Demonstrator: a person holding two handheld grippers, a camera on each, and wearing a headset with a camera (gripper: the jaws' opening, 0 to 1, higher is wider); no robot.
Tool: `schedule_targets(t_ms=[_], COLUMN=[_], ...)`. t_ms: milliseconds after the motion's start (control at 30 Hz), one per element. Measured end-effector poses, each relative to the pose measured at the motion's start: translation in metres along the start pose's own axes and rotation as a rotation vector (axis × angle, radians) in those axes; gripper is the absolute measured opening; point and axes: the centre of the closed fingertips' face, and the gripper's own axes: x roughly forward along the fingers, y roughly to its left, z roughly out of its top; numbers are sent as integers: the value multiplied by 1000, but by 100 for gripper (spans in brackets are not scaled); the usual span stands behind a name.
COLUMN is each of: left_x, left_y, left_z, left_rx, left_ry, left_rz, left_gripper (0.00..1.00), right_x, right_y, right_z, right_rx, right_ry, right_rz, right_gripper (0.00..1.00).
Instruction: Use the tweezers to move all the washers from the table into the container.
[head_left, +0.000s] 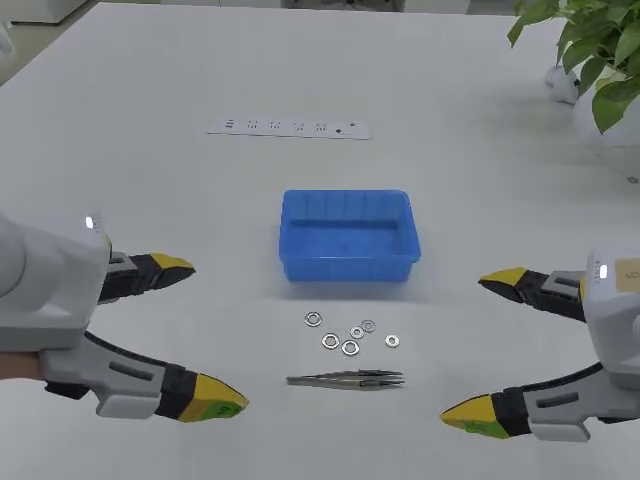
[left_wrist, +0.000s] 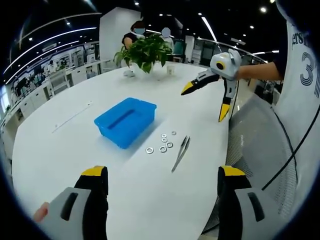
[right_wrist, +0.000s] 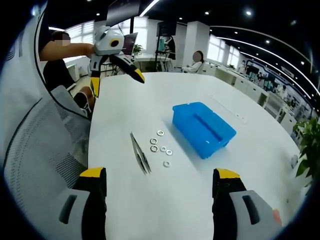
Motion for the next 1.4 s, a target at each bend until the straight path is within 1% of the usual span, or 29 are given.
schedule_targets(t_ms=[267,733,933,1233,1300,1400], left_x=[3,5,4,5,4,4], left_y=[-1,-4,-3,-5,-5,-5], left_z=[-1,-2,2,-1,-1,1], left_rx=[-4,-8,-8,-4,4,-3], left_ry=[9,15,5,13,10,1], left_rz=[-12,-17,-13,-19,-16,-19], left_gripper=[96,95,94,94,93,92], right_x=[3,0,0,-1,-1,-1], right_y=[1,-2,-2,-2,-1,-1], right_z=[0,1,2,1,0,0], right_rx=[-3,3,2,-2,-4,-3], right_ry=[4,-5,-3,4,6,8], right_rz=[6,-16,-15,-18,-17,-15], right_gripper=[87,85,84,84,84,83])
